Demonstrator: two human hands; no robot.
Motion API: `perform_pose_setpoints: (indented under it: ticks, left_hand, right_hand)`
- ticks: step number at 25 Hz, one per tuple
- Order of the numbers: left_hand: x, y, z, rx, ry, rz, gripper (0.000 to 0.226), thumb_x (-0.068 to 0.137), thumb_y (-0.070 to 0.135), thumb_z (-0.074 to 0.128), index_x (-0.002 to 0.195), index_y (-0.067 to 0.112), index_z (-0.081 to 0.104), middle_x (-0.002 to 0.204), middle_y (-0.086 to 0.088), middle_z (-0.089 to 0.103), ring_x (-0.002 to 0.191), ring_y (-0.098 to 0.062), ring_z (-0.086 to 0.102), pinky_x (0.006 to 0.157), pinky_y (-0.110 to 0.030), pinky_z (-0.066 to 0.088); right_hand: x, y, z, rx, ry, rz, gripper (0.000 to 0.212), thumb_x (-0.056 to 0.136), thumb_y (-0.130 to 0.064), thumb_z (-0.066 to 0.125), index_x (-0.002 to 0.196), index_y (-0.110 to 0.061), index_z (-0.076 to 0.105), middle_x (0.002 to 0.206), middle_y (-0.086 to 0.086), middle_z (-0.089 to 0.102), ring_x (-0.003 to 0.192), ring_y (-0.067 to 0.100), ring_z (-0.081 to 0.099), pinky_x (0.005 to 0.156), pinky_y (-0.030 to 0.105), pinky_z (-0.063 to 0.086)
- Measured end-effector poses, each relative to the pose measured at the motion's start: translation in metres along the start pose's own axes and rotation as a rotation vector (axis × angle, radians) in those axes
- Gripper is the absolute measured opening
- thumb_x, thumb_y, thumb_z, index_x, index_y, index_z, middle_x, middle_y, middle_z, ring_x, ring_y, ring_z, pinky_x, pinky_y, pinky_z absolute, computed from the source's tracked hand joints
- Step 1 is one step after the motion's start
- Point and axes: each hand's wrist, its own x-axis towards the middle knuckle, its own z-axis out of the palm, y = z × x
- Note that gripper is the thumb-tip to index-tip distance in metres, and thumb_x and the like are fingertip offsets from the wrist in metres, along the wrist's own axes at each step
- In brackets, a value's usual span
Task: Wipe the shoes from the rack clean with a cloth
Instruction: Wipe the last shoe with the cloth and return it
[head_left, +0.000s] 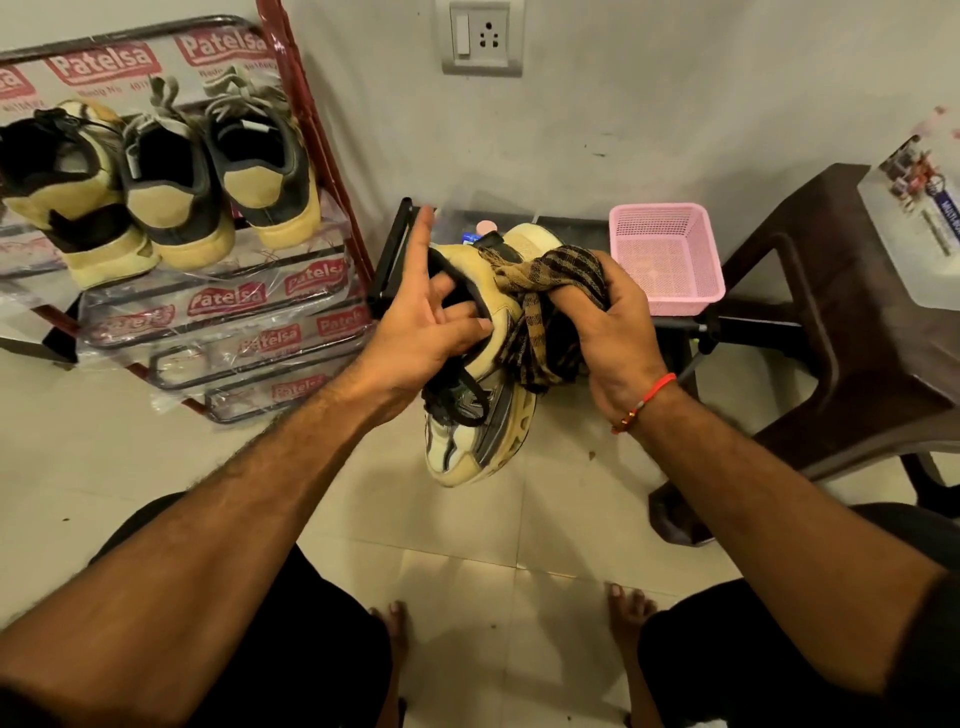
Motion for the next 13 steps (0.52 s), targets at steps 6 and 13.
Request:
perform_pose_setpoints:
  ticks: [6,13]
  left_hand:
    - [-0.005,-0.033,0.004,0.910,-0.350,0.074,0.080,0.106,0.035,0.037,0.154,0.045,-0.027,0.100,-0.007,0.068,0.085,-0.025,0.069,0.080,-0.052,0.060]
    - [0.008,-0.029,0.002,0.157,0.008,0.104,0.080,0.108,0.027,0.046,0.160,0.038,-0.013,0.077,0.008,0.061,0.077,-0.020,0.061,0.079,-0.032,0.054]
  right_hand:
    - [0.002,-0.004,0.000,-0.044,0.044,-0.067,0.023,0.090,0.001,0.063,0.112,-0.005,0.067,0.102,0.008,0.072,0.097,0.020,0.069,0.089,0.037,0.058]
    - [0.024,0.001,-0.007,0.140,0.078,0.052,0.031,0.086,-0.009,0.069,0.117,-0.003,0.065,0.112,0.019,0.071,0.108,0.035,0.067,0.097,0.053,0.054]
